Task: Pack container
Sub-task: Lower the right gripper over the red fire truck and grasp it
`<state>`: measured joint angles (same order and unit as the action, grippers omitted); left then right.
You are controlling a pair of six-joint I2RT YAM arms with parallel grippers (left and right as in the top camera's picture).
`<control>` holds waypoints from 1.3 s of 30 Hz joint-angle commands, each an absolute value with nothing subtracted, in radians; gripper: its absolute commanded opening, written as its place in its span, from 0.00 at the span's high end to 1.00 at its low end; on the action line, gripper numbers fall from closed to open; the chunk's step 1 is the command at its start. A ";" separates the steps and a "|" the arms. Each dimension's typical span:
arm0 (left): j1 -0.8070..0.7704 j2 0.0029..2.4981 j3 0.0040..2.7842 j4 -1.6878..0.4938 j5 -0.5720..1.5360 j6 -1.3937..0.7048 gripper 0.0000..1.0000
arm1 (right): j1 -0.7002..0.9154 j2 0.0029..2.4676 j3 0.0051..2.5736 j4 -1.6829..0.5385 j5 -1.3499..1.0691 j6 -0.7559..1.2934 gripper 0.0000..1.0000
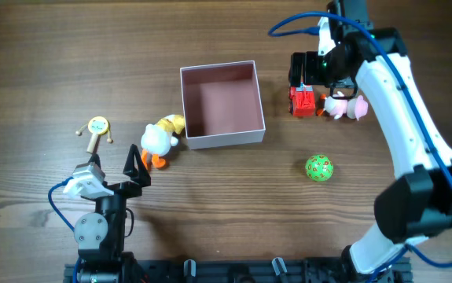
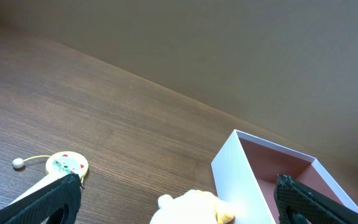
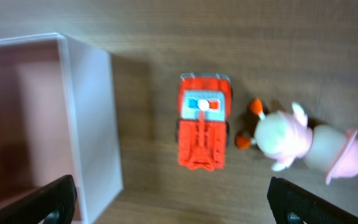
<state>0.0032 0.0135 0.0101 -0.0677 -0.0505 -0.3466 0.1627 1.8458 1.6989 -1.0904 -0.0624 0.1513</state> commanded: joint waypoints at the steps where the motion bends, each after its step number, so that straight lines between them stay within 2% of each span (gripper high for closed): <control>1: 0.010 0.003 0.006 -0.068 -0.042 -0.345 0.00 | 0.157 1.926 1.728 -1.112 0.009 0.128 0.01; 10: 0.010 0.003 0.006 -0.068 -0.042 -0.345 0.00 | 0.157 1.990 1.728 -1.068 0.025 0.052 0.01; 21: 0.010 0.003 0.006 -0.068 -0.042 -0.345 0.00 | 0.170 2.042 1.728 -0.973 0.022 0.052 0.01; 39: 0.010 0.003 0.006 -0.068 -0.042 -0.345 0.00 | 0.172 2.118 1.726 -1.002 0.026 0.051 0.00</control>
